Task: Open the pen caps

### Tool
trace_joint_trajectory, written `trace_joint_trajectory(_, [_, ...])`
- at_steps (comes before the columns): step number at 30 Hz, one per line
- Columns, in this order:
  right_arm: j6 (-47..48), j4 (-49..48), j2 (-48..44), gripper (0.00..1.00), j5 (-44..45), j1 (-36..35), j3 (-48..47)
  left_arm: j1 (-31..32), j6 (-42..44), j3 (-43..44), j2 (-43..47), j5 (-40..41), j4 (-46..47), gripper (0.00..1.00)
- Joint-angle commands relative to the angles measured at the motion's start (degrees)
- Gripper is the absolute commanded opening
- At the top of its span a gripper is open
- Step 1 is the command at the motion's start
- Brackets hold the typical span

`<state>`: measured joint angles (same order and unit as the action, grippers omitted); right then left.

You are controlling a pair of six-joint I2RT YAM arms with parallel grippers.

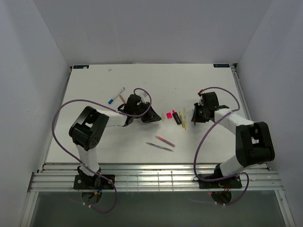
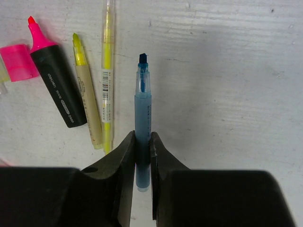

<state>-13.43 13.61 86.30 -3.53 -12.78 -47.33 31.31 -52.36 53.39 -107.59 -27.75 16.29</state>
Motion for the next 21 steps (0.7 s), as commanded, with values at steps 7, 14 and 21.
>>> trace_joint_trajectory(7, [0.6, -2.4, 4.2, 0.23, -4.2, 0.0, -1.9, 0.1, 0.5, 2.4, -2.0, 0.8, 0.0, 0.21])
trace_joint_trajectory(14, [0.5, -2.9, 5.5, 0.35, -5.0, 0.0, -2.3, 0.1, 0.6, 3.1, -3.6, 1.4, 0.0, 0.31])
trace_joint_trajectory(21, [0.9, -3.2, 5.9, 0.43, -5.7, 0.0, -2.1, -0.1, 0.6, 3.7, -4.6, 1.7, -0.3, 0.41])
